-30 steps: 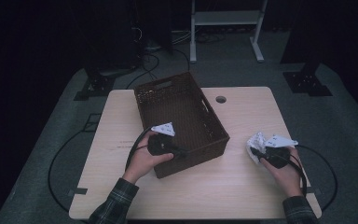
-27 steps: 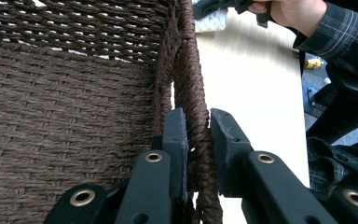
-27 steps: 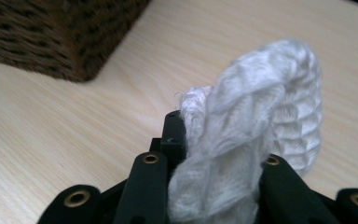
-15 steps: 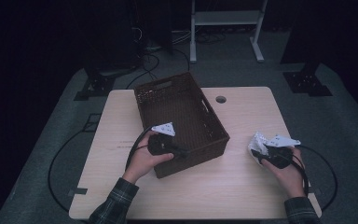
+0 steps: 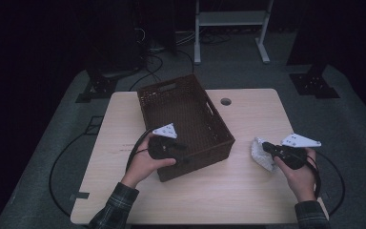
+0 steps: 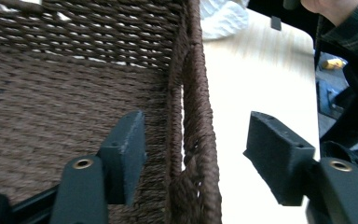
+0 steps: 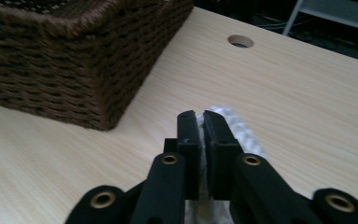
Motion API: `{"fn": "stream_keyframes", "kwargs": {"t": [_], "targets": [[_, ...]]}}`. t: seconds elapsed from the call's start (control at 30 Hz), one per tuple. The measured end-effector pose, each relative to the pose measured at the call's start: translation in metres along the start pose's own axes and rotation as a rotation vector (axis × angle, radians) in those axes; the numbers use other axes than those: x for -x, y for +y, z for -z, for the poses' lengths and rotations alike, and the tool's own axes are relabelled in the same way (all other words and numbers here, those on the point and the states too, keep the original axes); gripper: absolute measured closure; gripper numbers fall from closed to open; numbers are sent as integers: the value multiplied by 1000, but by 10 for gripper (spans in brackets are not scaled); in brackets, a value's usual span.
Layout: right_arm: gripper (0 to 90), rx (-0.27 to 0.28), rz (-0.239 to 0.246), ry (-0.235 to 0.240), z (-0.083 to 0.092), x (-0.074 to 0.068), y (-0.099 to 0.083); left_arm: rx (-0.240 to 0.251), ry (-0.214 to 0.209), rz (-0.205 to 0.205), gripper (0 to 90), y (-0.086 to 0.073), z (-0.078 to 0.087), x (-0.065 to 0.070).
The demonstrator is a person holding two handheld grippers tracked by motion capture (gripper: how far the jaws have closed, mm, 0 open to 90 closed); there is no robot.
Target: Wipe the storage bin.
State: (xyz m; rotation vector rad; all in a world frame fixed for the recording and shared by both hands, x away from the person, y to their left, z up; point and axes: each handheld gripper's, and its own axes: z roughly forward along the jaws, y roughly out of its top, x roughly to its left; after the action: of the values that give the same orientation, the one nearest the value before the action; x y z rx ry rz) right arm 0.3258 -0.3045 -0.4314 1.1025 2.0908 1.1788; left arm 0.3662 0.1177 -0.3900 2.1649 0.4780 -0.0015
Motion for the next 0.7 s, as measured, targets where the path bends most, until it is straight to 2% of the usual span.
{"fn": "stream_keyframes", "kwargs": {"t": [0.13,0.3,0.37,0.43,0.57,0.7], "targets": [[867,-10,11,12,-6,-3,5,18,39,9,282,-1,18,-1],[857,-9,6,3,-3,-2,7,27,51,9,276,-1,32,1],[826,-8,10,0,-2,-1,7,31,62,8,276,-2,37,1],[751,-2,-5,1,-1,0,7,36,67,12,276,-4,42,1],[712,18,-16,11,3,2,10,35,91,15,275,-9,55,4],[807,28,-15,22,4,1,13,39,113,23,272,-17,66,6]]}}
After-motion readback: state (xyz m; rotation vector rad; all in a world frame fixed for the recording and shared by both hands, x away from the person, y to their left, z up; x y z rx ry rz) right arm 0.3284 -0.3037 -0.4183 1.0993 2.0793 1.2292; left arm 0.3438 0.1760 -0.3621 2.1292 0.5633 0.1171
